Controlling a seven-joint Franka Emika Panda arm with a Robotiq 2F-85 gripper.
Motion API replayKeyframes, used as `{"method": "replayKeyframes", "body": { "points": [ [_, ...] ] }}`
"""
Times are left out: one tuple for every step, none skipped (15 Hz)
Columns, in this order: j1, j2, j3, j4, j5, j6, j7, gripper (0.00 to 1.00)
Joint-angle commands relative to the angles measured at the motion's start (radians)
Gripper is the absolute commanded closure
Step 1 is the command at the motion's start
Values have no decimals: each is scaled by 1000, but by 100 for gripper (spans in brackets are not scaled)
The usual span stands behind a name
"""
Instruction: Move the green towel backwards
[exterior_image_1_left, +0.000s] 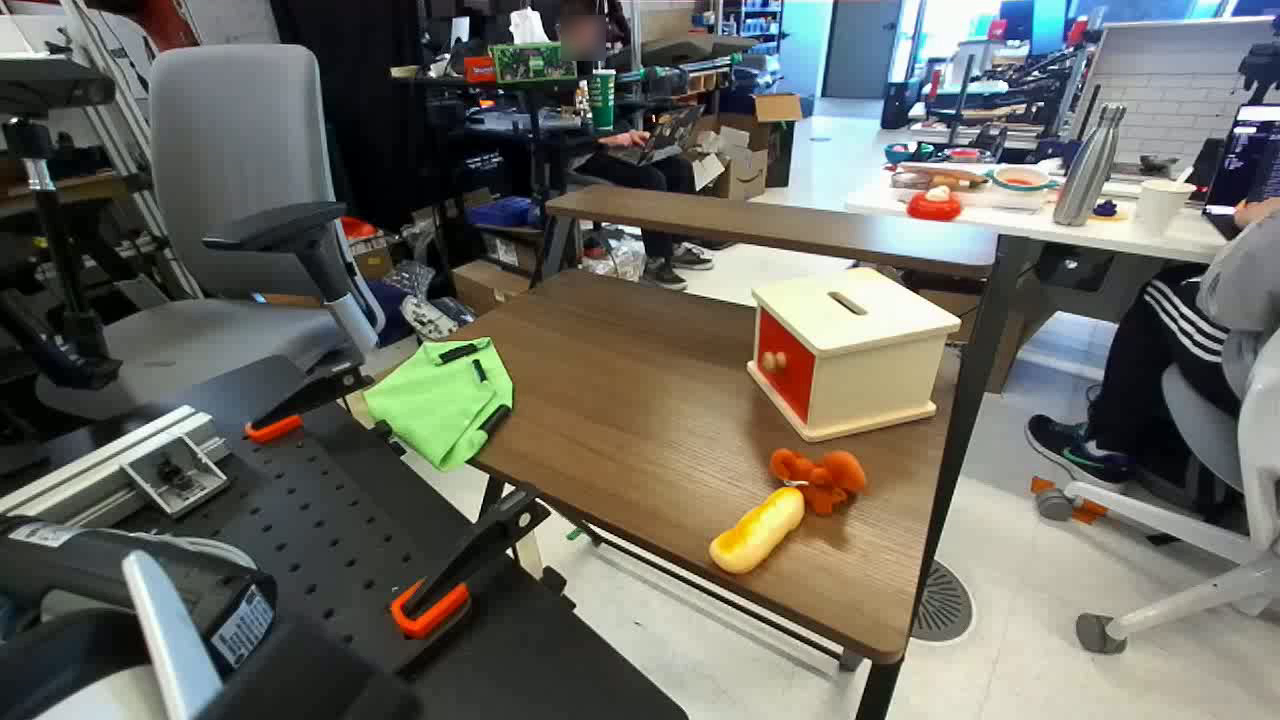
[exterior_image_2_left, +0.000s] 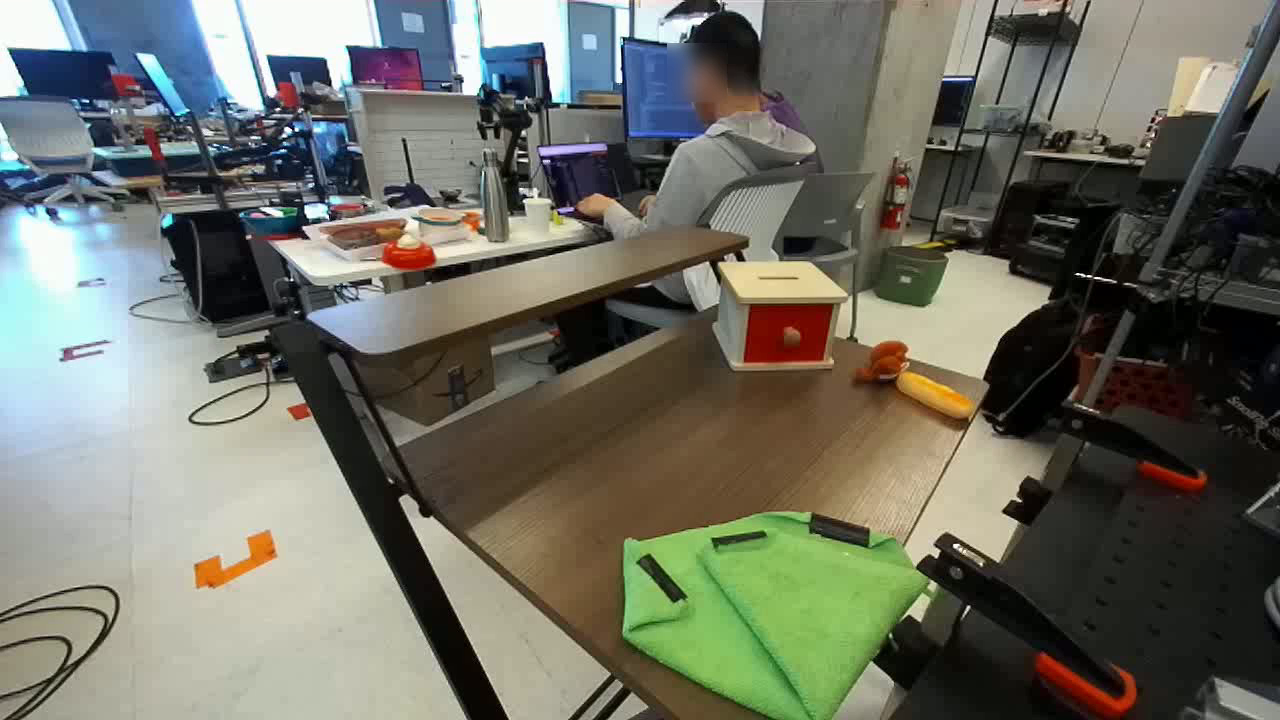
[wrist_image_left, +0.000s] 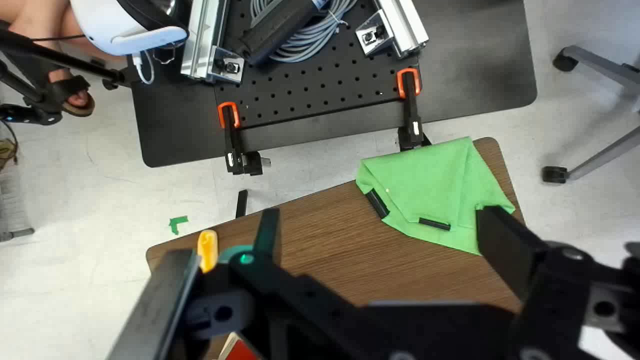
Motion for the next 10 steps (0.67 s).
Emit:
{"method": "replayKeyframes", "body": {
  "points": [
    [19,1,-18,2,-3,-2,3,0],
    [22,15,-14,-5,-12,-1,6,0],
    [24,21,-13,-12,-15,2,5,0],
    [26,26,-12,-26,-18,8,-1,0],
    [28,30,-12,-39,-21,15,-4,0],
    [32,34,-12,-57,-27,26,-9,0],
    [35,38,-11,-76,-36,42,-13,0],
    [38,46,-11,-97,-44,67,-14,0],
    [42,56,-10,-114,-53,92,-10,0],
    [47,73,-8,-136,-65,126,-3,0]
  ]
}}
